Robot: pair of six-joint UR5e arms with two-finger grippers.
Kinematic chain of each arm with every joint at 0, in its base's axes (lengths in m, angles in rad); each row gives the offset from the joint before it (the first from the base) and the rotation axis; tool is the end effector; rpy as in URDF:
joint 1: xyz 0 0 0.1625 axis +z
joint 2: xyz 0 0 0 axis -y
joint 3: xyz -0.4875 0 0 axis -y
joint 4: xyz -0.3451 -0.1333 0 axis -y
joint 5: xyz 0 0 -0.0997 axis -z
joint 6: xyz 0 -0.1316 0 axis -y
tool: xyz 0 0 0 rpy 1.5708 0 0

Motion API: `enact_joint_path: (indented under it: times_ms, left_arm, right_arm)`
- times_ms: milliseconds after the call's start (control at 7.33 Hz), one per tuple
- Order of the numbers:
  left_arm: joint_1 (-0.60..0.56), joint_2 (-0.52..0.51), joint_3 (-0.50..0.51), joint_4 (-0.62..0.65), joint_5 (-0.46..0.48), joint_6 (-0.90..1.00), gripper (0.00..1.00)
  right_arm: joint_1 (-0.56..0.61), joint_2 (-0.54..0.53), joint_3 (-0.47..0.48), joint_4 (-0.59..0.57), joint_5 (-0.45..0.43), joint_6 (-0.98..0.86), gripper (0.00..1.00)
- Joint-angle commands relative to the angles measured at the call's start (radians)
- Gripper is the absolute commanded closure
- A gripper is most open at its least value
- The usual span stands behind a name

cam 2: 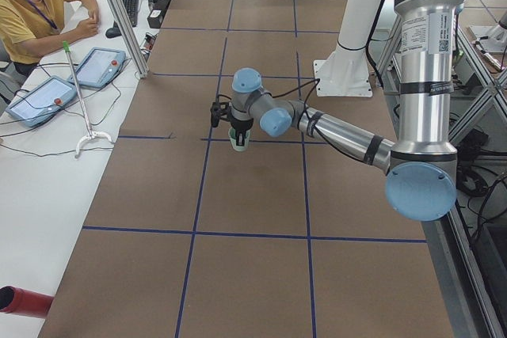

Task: Stack cups
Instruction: 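Lift the held cup with the left gripper and carry it over the other cup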

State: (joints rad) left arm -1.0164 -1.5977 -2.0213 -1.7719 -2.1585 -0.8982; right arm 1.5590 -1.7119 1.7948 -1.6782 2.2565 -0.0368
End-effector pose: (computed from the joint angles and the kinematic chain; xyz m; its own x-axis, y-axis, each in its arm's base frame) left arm 0.1940 -0.4279 0.5139 0.6473 -0.0605 -0.7599 0.1548 0.9865 0.0534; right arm 0.0456 -0.3731 0.7208 0.7731 -0.0304 0.6335 0.0403 0.9992 -0.0012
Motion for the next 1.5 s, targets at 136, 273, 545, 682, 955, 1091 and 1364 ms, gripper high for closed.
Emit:
enact_joint_path:
  times_ms: [136,273,545,682,955,1091,1364]
  left_arm:
    - [0.120,-0.310,-0.047,0.238,0.008,-0.326,1.00]
    - [0.184,-0.370,-0.027,0.258,0.011,-0.431,1.00]
    - [0.287,-0.430,-0.002,0.287,0.093,-0.545,1.00]
    - [0.300,-0.432,0.018,0.287,0.101,-0.564,1.00]
    - [0.337,-0.438,0.032,0.287,0.123,-0.591,1.00]
    - [0.352,-0.436,0.036,0.287,0.134,-0.591,1.00]
    - [0.361,-0.436,0.055,0.285,0.141,-0.593,1.00]
  right_arm:
    - [0.001,0.000,0.000,0.000,0.000,0.000,0.00]
    - [0.000,0.000,0.000,0.000,0.000,0.000,0.00]
    - [0.000,0.000,0.000,0.000,0.000,0.000,0.00]
    - [0.001,0.000,0.000,0.000,0.000,0.000,0.00]
    - [0.001,0.000,0.000,0.000,0.000,0.000,0.00]
    - [0.001,0.000,0.000,0.000,0.000,0.000,0.00]
    - [0.001,0.000,0.000,0.000,0.000,0.000,0.00]
